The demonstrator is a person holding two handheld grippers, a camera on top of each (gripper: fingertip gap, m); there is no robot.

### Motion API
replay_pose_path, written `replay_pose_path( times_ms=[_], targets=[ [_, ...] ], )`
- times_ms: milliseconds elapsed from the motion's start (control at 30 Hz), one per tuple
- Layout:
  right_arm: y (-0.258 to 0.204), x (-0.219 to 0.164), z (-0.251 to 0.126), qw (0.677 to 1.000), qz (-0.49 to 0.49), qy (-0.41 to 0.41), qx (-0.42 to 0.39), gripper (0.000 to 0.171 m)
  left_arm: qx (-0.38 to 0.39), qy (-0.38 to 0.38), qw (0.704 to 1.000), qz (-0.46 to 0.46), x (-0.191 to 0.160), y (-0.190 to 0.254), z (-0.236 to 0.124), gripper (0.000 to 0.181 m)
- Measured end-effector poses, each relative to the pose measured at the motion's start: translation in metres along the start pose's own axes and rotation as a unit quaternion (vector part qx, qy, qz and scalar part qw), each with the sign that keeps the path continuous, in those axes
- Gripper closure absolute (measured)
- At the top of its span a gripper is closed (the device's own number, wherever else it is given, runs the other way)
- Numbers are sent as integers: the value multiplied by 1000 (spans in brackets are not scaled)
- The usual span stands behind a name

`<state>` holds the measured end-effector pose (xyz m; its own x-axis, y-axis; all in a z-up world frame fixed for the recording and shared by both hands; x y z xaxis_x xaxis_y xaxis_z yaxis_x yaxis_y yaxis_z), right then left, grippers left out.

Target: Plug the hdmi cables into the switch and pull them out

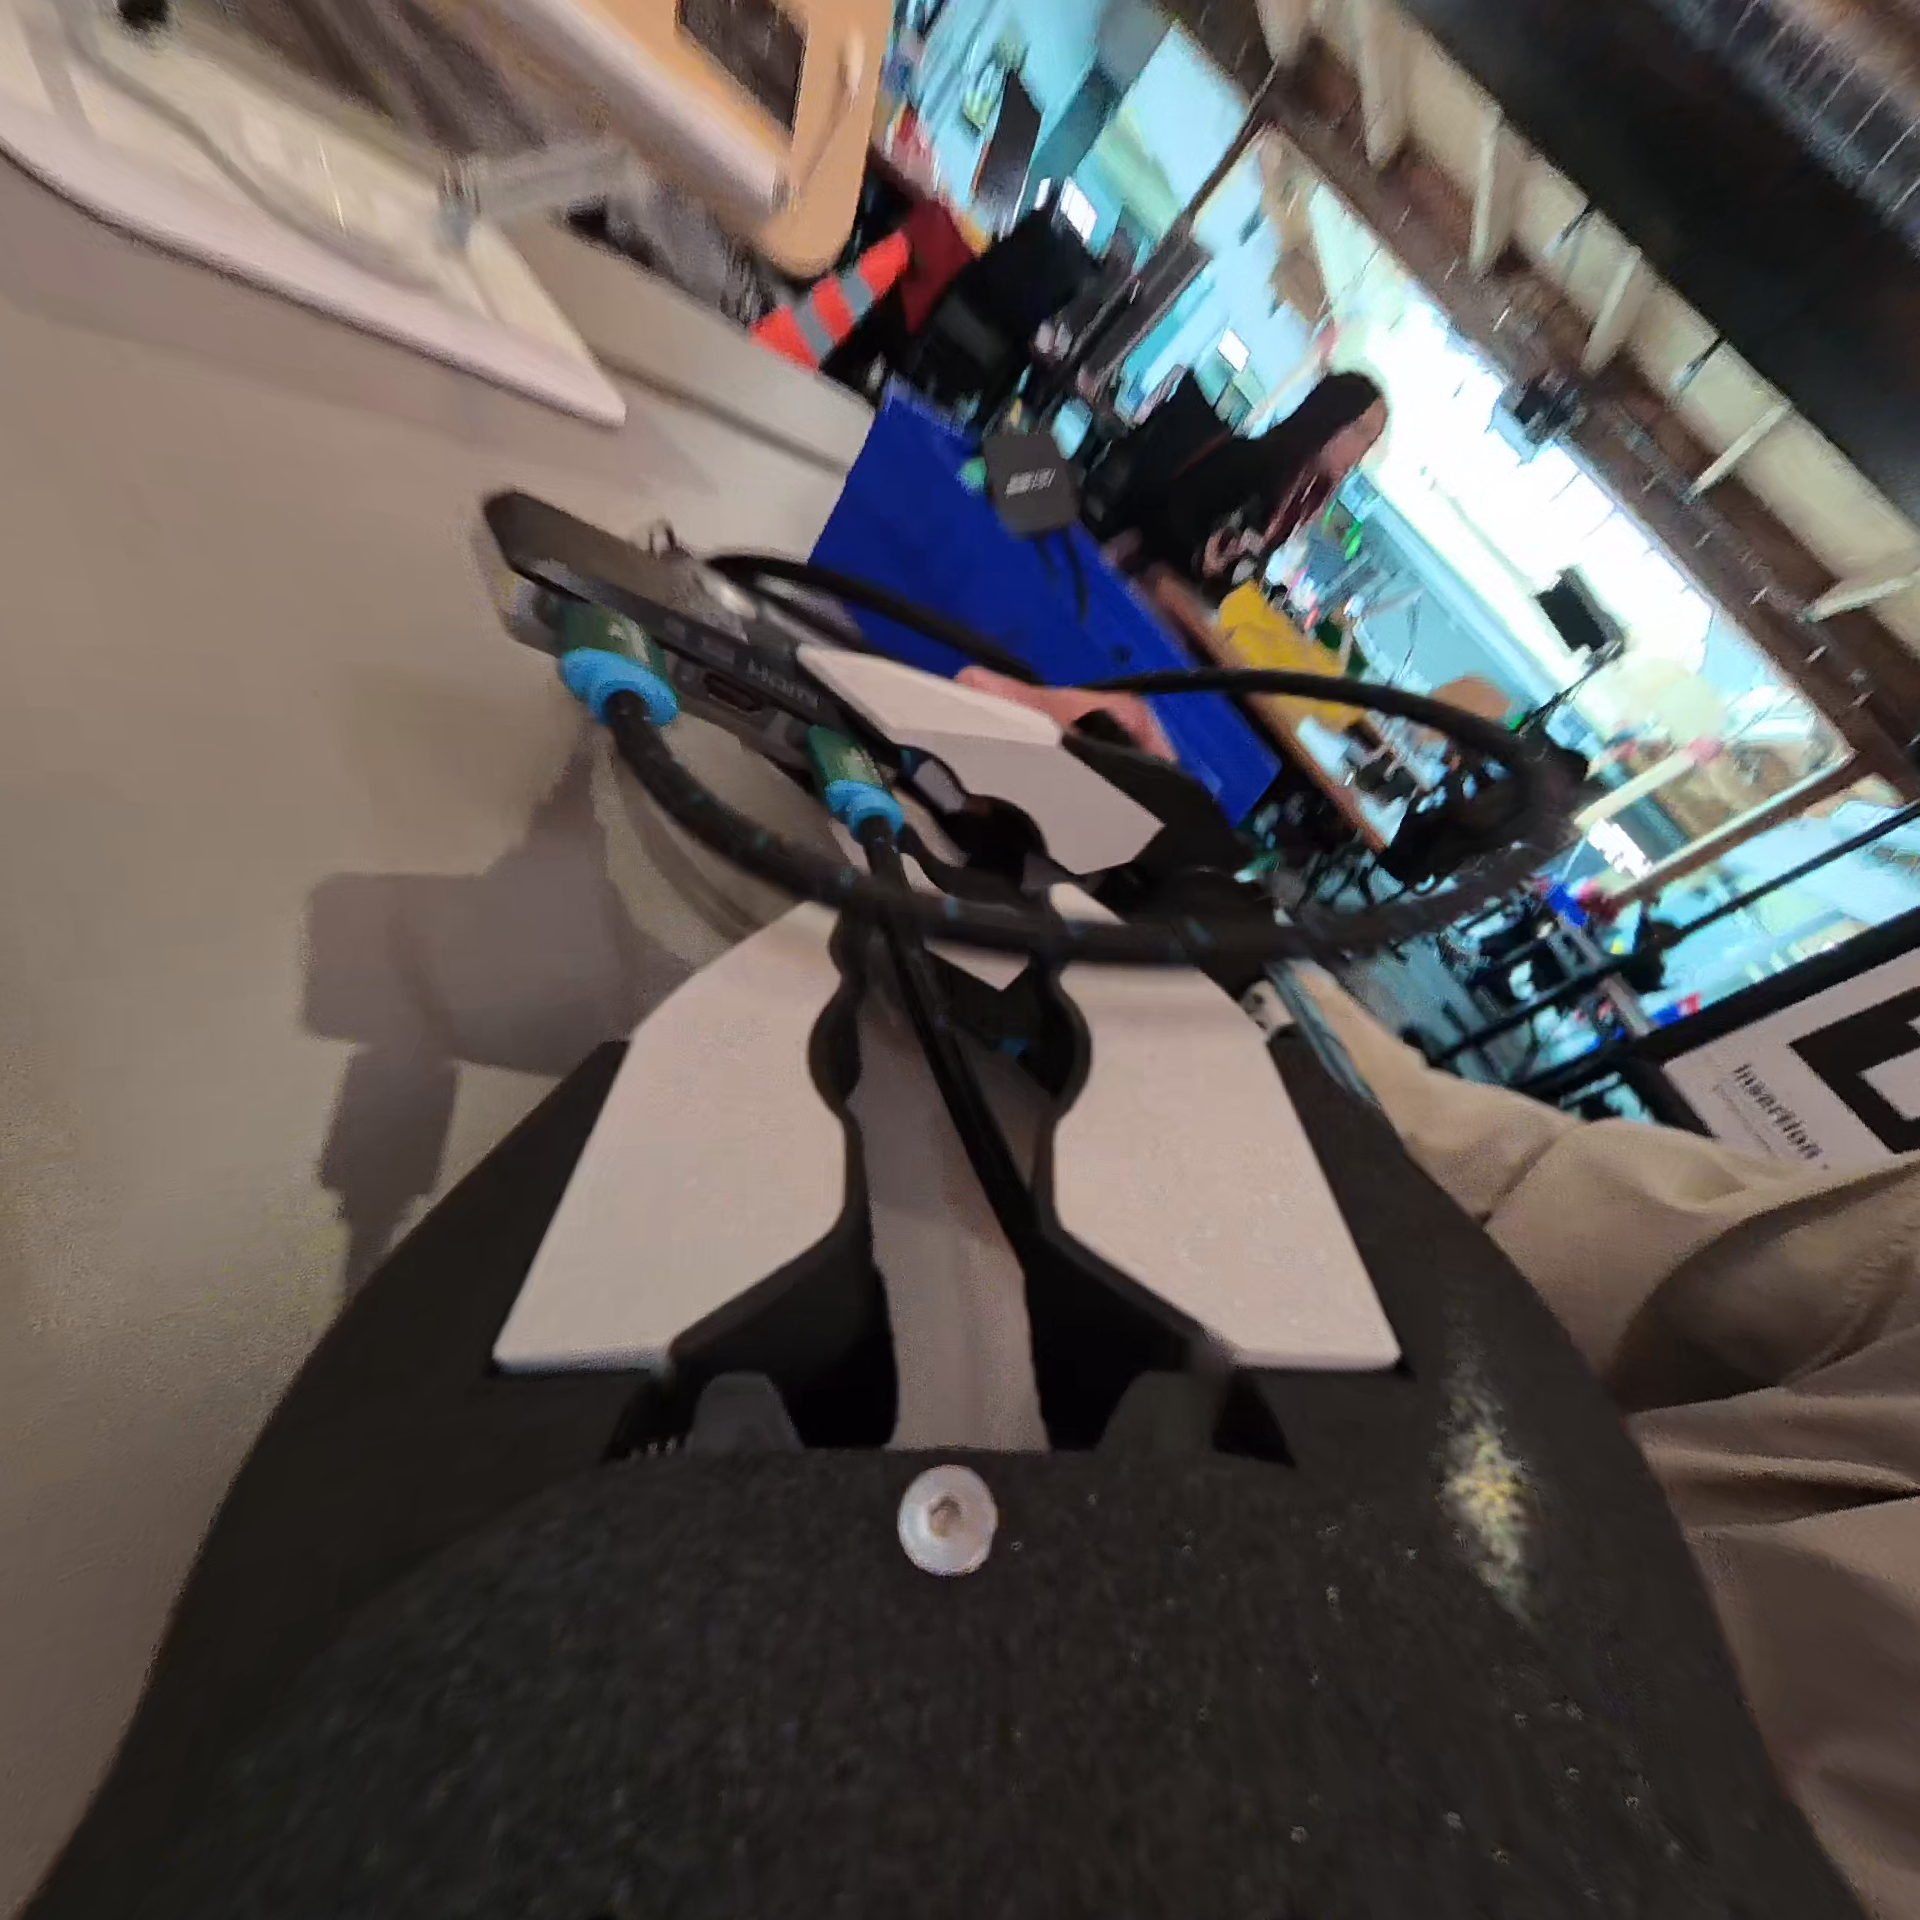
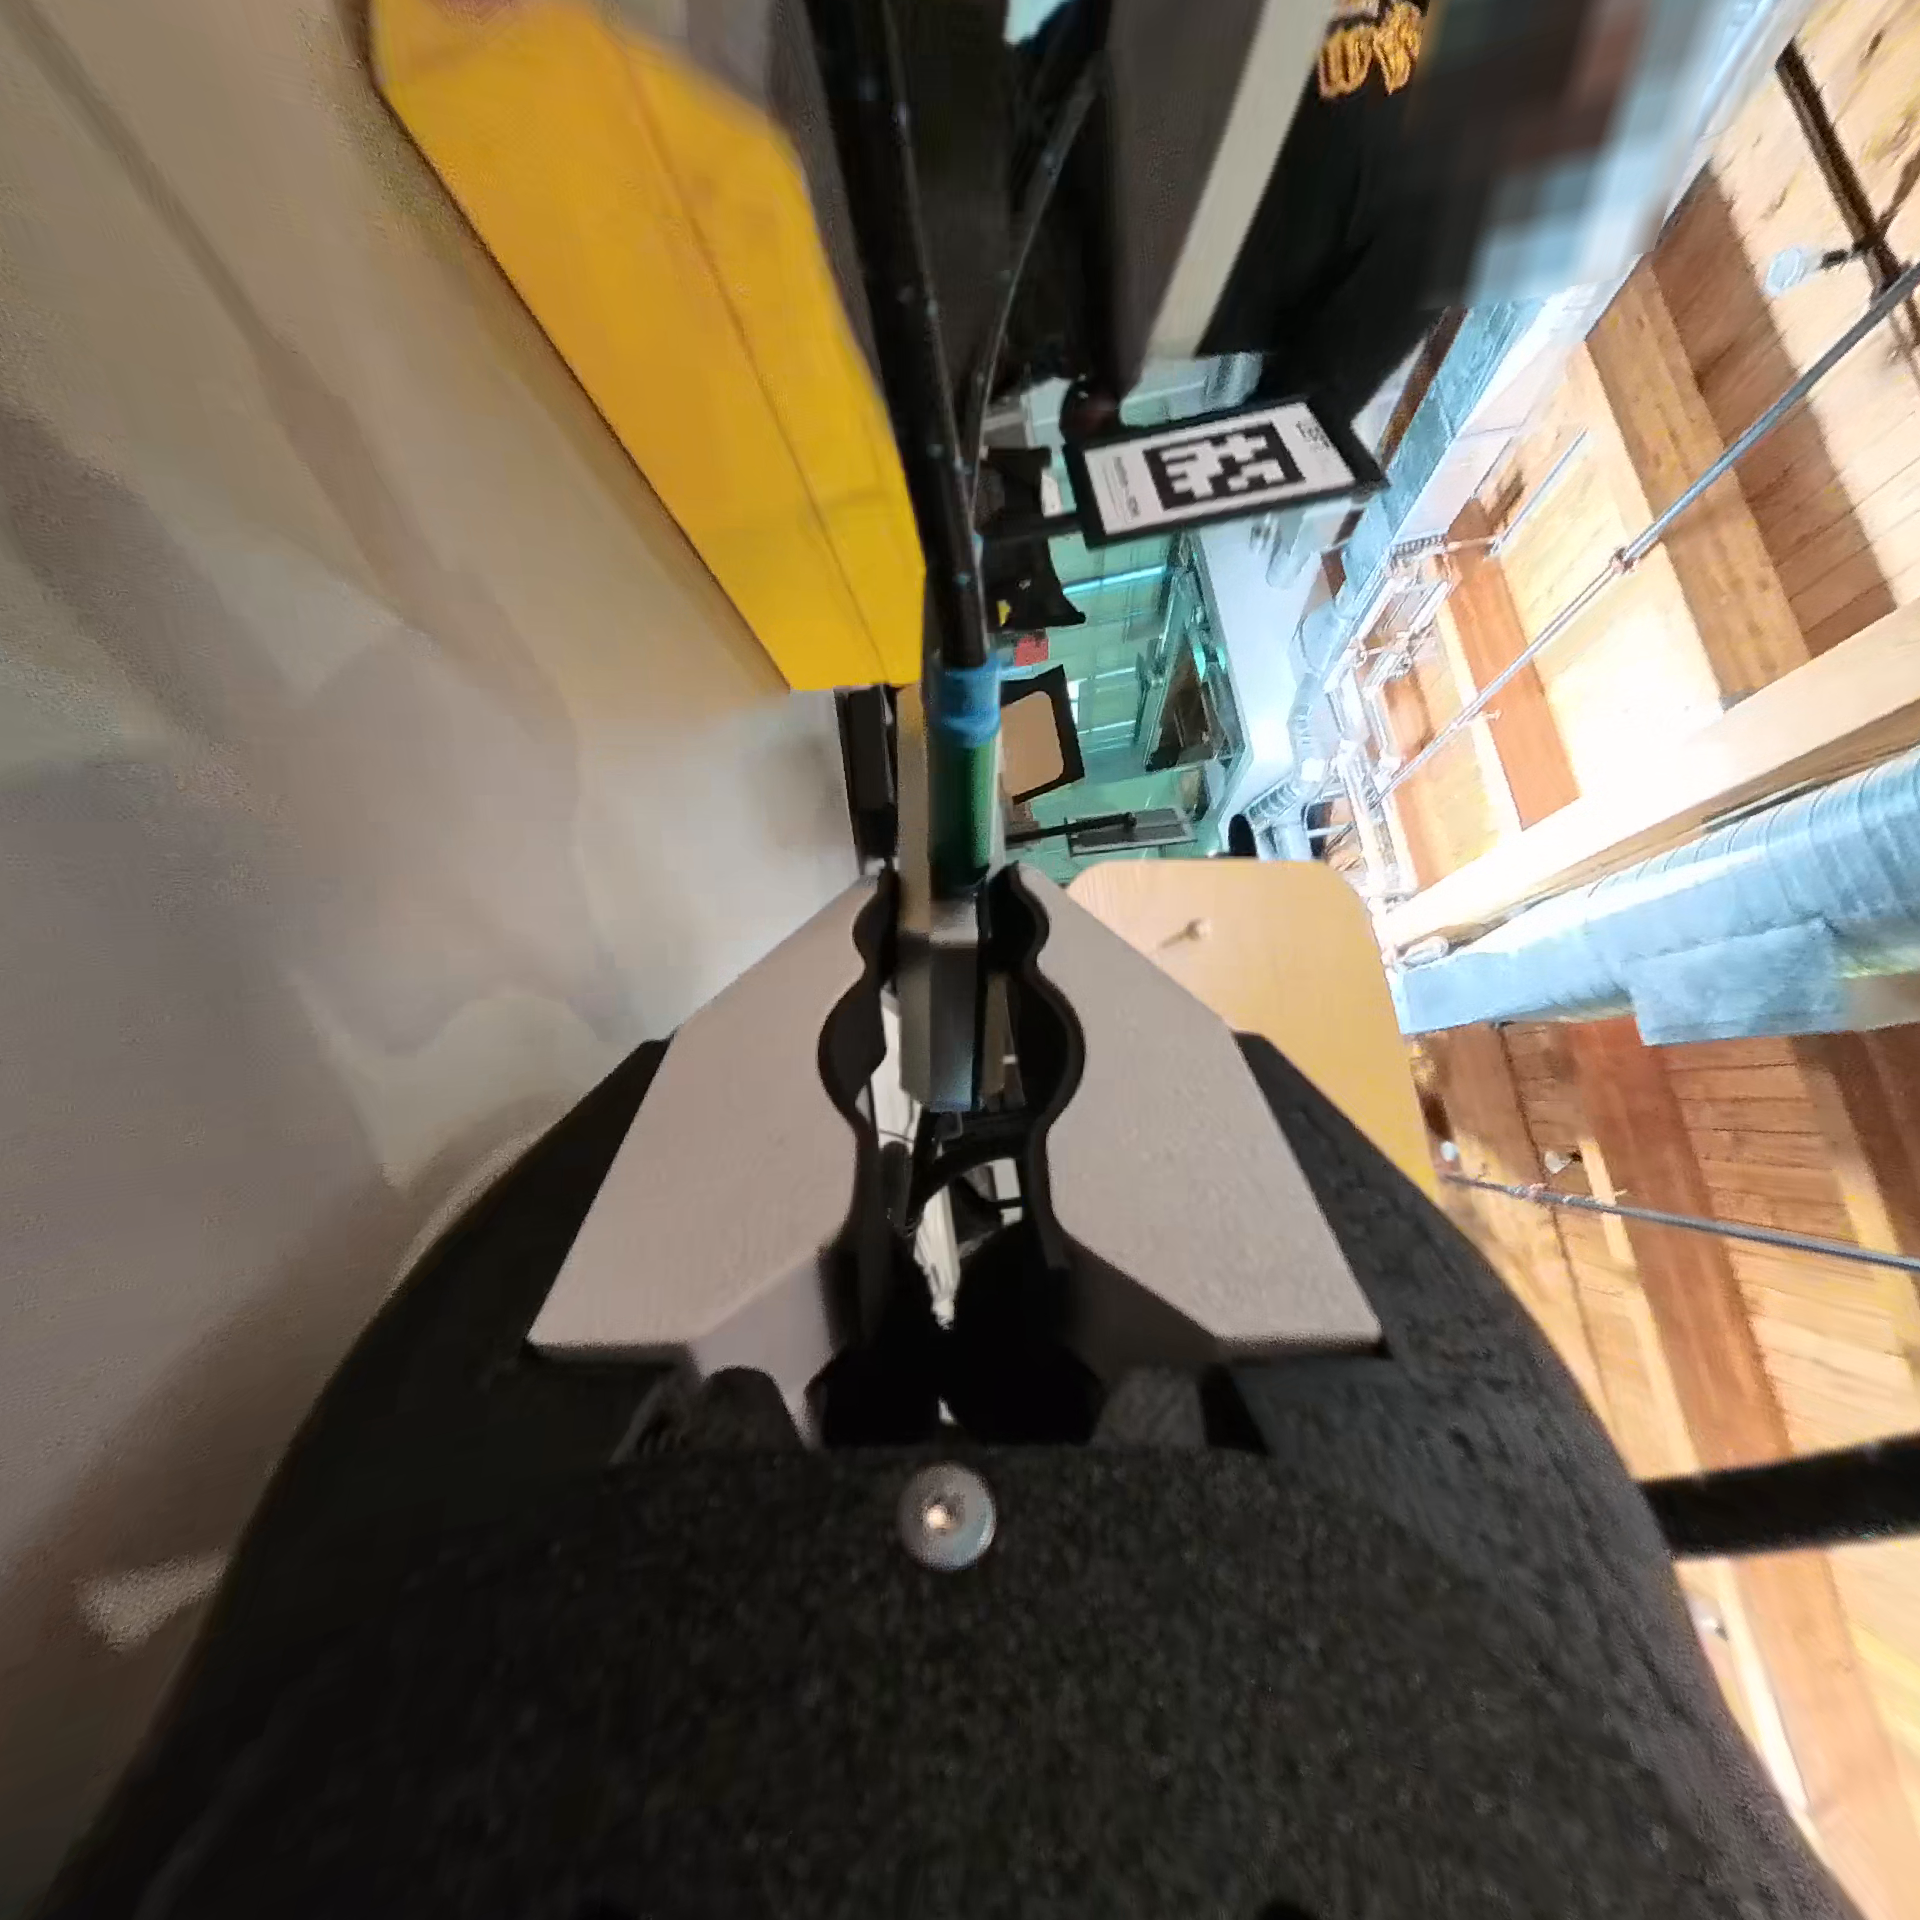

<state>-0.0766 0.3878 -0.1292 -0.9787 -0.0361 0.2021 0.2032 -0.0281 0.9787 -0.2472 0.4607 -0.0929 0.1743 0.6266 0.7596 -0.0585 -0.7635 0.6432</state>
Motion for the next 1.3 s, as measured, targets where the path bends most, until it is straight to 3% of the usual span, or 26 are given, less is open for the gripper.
replay_pose_path(
  times_ms=[33, 167, 267, 433, 500, 567, 700, 833, 967, 1067, 1167, 1300],
  targets=[
    [5, -7, -1, 1000, 16, 0, -2, 153, -4, 26, 1000, 2, 4, 3, -12, 147],
    [50, -24, -18, 987, 151, 41, 33, 153, 54, 107, 991, 57, 6, 4, -70, 154],
    [133, -28, -37, 969, 238, 61, 39, 152, 118, 113, 982, 96, -3, -2, -94, 154],
    [300, -72, -70, 896, 427, 81, 91, 152, 71, 84, 993, 47, -7, -11, -84, 156],
    [343, -112, -76, 861, 487, 75, 129, 152, 33, 53, 998, 10, -12, -14, -74, 156],
    [365, -159, -79, 851, 508, 57, 117, 152, 6, 50, 999, -11, -14, -13, -68, 156],
    [342, -247, -85, 815, 563, 10, 137, 153, 15, 29, 999, 26, -14, -7, -62, 160],
    [263, -312, -92, 740, 642, -64, 189, 152, 15, 13, 999, 41, -16, -3, -58, 160],
    [187, -343, -94, 646, 702, -104, 281, 151, 11, -10, 999, 48, -18, -2, -51, 160],
    [153, -350, -82, 638, 677, -158, 330, 150, 19, -25, 997, 65, -20, 0, -47, 160],
    [146, -361, -69, 632, 687, -169, 317, 150, 25, -35, 996, 82, -20, 1, -44, 161],
    [147, -366, -63, 600, 707, -181, 328, 150, 39, -41, 994, 97, -22, 0, -44, 161]
  ],
)
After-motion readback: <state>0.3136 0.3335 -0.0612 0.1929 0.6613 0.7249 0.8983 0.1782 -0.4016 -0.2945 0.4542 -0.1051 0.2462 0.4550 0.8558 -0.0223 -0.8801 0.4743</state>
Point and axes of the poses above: each gripper's, where its closed fingertips meet, z out along the fingers, x out of its top, y = z × x across the jaws, the point moved 10 cm from there along -z, back along the fingers, and after that the axes turned 1 degree about -x, right-handed, at the moved point
